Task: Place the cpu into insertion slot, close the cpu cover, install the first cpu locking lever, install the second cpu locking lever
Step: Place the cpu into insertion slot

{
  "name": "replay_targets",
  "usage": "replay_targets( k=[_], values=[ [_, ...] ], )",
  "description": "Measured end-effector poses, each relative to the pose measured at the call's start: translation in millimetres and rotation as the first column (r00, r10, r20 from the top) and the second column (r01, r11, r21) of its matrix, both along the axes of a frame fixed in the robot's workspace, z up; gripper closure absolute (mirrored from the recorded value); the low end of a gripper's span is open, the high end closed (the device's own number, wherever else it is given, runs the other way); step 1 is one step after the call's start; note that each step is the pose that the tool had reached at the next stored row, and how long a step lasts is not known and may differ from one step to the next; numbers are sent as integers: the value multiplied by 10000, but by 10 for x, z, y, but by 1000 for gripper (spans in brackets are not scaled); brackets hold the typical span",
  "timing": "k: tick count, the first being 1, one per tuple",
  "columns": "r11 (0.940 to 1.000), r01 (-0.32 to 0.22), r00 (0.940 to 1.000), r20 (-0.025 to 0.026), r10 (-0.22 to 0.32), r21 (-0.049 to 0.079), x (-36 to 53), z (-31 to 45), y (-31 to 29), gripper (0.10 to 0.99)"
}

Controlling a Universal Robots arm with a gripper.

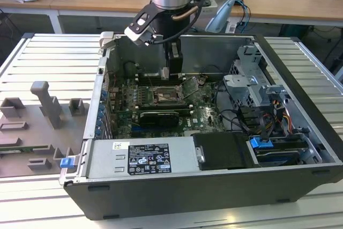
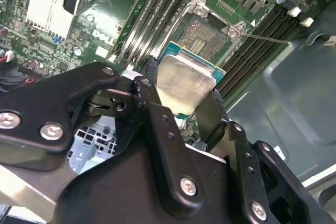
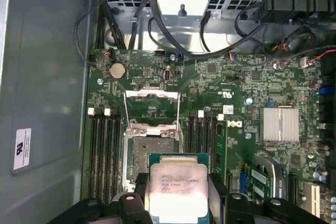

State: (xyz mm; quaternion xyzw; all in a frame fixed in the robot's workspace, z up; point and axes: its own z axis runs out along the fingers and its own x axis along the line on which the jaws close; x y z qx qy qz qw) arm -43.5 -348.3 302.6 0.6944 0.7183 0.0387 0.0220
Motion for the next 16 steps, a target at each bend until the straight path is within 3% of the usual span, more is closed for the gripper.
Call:
replay_targets(
  k=[5, 9, 16],
  values=[
    [9998, -12, 10000, 3, 12, 203, 5, -73, 7, 553],
    [9998, -12, 10000, 0, 12, 202, 14, -205, 8, 553],
    [9998, -12, 10000, 1, 12, 199, 20, -366, 9, 553]
  ],
)
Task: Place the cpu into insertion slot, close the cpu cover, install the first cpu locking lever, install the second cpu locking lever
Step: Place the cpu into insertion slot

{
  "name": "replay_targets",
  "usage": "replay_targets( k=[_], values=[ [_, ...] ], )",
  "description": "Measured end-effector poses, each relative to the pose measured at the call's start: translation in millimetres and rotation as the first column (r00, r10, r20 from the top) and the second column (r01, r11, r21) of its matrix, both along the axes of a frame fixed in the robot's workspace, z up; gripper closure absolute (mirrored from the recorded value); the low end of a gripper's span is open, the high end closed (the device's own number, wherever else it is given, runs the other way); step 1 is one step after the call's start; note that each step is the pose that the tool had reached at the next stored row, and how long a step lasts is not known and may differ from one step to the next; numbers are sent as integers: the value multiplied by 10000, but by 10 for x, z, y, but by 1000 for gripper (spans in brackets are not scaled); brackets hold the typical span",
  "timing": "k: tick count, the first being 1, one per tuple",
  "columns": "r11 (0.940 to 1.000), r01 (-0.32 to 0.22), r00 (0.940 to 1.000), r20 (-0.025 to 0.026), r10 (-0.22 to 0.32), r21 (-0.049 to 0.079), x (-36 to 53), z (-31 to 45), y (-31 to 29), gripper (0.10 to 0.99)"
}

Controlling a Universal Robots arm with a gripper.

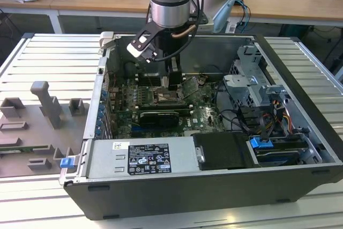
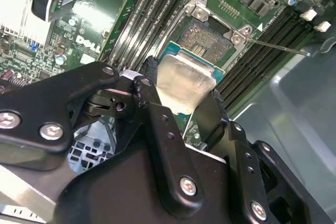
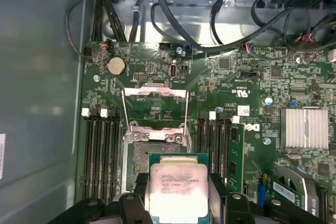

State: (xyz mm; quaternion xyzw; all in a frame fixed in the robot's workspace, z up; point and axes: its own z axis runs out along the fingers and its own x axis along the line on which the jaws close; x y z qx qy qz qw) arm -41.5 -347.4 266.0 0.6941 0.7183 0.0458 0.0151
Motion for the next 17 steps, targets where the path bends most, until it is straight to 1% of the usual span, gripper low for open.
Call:
replay_targets(
  k=[1, 2, 4, 7, 13, 14, 16, 17],
  values=[
    [10000, 0, 10000, 0, 0, 0, 0, -19, 0, 553],
    [10000, 0, 10000, 1, 0, 1, 1, -61, 6, 553],
    [10000, 0, 10000, 0, 0, 0, 1, -105, 28, 553],
    [10000, 0, 10000, 0, 0, 0, -3, -172, 84, 553],
    [10000, 0, 10000, 1, 0, 2, -32, -284, 168, 553],
    [10000, 0, 10000, 1, 0, 3, -34, -300, 176, 553],
    [10000, 40, 10000, -3, -40, 0, -34, -369, 187, 553],
    [10000, 97, 10000, -1, -97, 1, -34, -389, 189, 553]
  ],
)
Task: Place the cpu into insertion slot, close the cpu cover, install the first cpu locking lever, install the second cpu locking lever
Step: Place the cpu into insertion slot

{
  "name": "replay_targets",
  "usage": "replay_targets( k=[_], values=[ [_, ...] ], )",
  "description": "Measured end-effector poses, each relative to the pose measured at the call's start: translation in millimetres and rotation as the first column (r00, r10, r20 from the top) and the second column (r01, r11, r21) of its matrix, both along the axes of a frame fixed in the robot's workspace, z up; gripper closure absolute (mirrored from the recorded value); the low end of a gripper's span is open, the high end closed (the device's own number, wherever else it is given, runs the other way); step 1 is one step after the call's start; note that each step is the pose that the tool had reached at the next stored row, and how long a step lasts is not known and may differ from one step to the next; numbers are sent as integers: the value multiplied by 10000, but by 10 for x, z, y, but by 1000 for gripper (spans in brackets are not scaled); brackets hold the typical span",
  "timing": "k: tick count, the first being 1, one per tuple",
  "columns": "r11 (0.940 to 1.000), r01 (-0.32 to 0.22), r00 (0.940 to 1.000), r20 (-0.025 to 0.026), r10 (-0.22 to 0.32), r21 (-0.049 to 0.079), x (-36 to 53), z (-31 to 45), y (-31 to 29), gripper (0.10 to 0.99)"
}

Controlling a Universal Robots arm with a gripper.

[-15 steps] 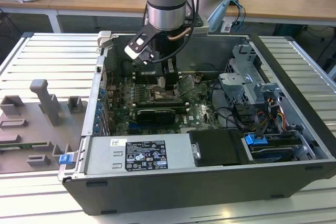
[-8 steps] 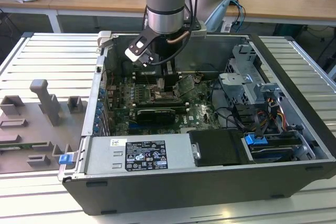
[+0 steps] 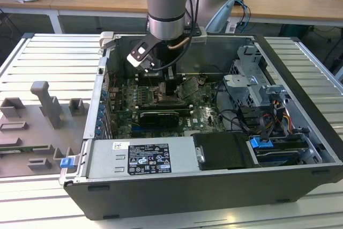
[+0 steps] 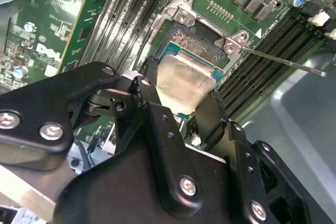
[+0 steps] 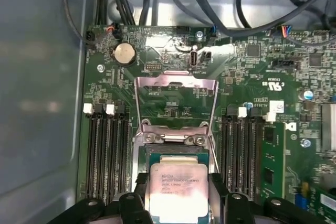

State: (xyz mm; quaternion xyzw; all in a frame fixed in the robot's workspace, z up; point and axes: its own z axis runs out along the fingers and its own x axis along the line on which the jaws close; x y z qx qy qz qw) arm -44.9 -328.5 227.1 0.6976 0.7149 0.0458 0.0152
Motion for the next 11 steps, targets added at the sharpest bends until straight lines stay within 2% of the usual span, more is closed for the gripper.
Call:
replay_targets(
  k=[3, 7, 11],
  values=[
    [9999, 139, 9999, -4, -139, -1, -4, -72, 5, 553],
    [9999, 139, 9999, -8, -139, -2, -19, -120, 8, 553],
    [9996, 266, 9996, -56, -266, -17, -19, -187, 30, 553]
  ],
)
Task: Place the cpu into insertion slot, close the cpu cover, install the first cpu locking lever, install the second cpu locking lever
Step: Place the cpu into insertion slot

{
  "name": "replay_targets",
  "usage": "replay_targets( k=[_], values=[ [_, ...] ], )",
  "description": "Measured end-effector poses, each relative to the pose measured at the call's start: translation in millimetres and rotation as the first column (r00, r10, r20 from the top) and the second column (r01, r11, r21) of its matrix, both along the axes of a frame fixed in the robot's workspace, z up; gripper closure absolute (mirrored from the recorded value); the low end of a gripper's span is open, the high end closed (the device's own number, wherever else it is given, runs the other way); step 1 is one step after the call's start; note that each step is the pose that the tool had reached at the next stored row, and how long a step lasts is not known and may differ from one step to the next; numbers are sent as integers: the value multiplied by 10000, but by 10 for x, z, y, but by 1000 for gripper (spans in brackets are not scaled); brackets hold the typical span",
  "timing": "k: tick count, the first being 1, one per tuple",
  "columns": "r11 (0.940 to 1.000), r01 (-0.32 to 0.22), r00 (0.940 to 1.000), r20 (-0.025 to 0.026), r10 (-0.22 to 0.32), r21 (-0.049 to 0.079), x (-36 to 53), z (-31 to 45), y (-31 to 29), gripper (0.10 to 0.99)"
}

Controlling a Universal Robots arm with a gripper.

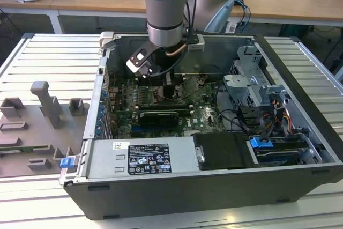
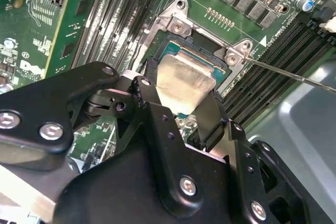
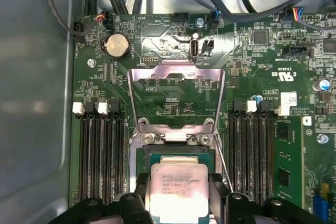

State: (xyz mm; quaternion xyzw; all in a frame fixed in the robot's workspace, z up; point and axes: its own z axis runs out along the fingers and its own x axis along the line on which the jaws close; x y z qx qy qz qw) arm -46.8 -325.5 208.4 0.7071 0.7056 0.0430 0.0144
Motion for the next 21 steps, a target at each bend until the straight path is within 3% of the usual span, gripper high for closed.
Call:
replay_targets(
  k=[5, 10, 14, 15, 19, 21],
  values=[
    [9999, 133, 9999, -59, -133, -34, 18, -43, 8, 553],
    [9999, 130, 9999, -83, -131, -34, 19, -81, 29, 553],
    [9999, 132, 9999, -83, -132, -33, 19, -83, 30, 541],
    [9999, 133, 9999, -83, -133, -33, 18, -83, 30, 478],
    [9999, 132, 9999, -84, -132, -33, 19, -75, 31, 478],
    [9999, 132, 9999, -83, -133, -32, 18, -38, 31, 478]
  ],
)
